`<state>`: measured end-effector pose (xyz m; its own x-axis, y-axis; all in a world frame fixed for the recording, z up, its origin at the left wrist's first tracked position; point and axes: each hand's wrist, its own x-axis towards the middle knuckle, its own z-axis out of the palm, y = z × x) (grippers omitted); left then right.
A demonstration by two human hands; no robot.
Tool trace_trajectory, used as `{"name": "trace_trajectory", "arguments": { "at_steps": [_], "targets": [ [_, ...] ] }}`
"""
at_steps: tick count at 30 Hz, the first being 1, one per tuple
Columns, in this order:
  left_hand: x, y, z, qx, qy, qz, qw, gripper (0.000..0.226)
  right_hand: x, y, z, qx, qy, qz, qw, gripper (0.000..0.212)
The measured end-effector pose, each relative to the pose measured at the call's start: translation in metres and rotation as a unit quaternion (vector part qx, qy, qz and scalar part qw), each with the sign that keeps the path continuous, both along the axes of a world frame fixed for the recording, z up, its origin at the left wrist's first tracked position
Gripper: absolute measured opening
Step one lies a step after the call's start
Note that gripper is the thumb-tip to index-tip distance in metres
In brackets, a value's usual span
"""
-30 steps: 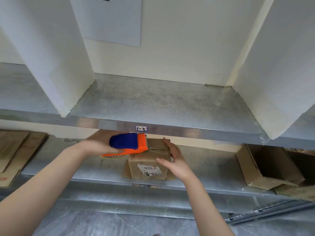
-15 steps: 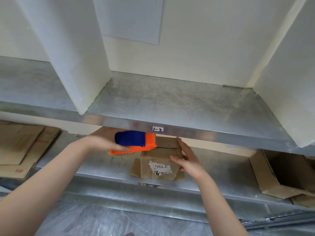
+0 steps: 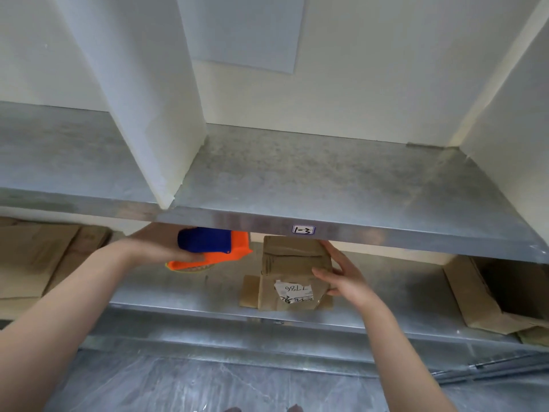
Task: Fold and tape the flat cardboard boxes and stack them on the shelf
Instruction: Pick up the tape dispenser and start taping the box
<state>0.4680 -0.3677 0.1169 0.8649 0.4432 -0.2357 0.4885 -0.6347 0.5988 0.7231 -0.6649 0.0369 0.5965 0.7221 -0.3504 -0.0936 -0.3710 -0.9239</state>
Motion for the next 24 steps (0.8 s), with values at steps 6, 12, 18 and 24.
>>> {"name": "trace_trajectory", "arguments": {
  "at_steps": [6,12,18,24],
  "targets": [
    [-0.025,0.017,-0.008,0.073,-0.001,-0.037,0.997,0.072,-0.003,0.001,0.002,0.005,0.006,-0.013,1.0,0.067],
    [-0.008,0.019,-0.033,0.153,0.032,-0.11,0.982,0.077,-0.006,0.002,0.003,-0.005,0.005,-0.022,1.0,0.066],
    [0.005,0.016,-0.059,0.183,0.026,-0.135,0.973,0.078,-0.007,0.002,0.003,0.001,0.011,-0.021,1.0,0.066],
    [0.009,0.002,-0.076,0.174,0.007,-0.102,0.979,0.078,-0.007,0.002,0.004,0.006,0.01,-0.02,1.0,0.066]
  ]
}}
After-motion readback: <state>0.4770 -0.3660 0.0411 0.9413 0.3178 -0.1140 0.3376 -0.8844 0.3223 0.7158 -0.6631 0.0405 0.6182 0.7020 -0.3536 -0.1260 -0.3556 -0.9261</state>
